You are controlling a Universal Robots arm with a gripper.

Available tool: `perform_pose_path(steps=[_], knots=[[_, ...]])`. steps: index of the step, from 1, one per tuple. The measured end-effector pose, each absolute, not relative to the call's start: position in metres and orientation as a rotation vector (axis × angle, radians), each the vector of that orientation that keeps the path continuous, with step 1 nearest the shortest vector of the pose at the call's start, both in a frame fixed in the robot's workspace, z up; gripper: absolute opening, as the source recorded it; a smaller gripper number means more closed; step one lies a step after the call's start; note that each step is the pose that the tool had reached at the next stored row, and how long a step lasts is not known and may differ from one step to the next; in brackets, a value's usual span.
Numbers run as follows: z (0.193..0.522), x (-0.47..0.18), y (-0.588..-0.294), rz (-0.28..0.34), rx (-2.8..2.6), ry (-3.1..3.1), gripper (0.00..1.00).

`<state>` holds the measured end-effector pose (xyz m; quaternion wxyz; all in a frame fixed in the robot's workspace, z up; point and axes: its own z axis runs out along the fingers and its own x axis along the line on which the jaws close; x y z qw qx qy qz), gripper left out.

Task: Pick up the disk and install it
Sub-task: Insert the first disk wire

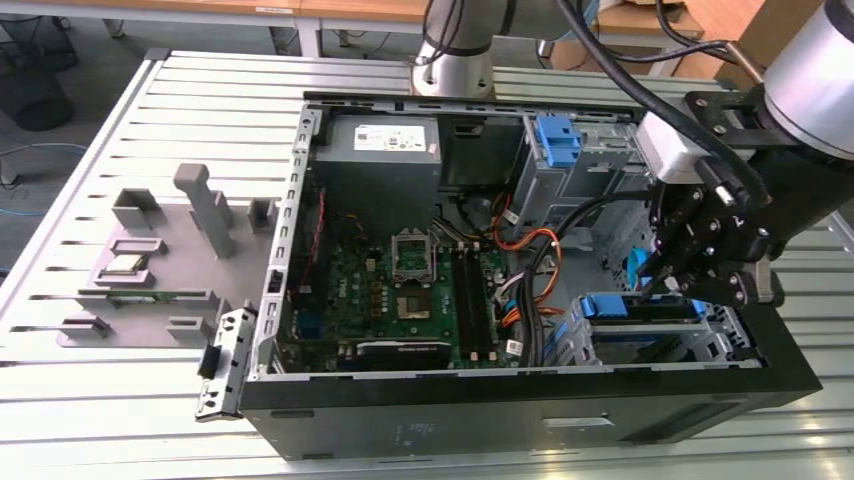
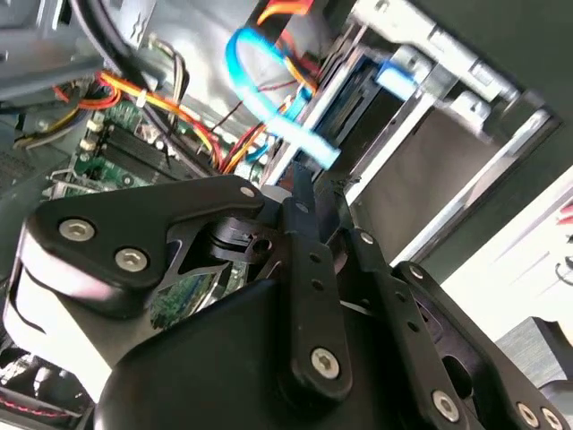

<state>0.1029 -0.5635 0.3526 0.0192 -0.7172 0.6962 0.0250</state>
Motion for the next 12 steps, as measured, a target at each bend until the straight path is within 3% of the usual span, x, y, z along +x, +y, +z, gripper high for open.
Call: perform_pose_path(steps=[12], knots=[[0.353,0.125,-0.563,0.079,-2.227,2.161,0.24]])
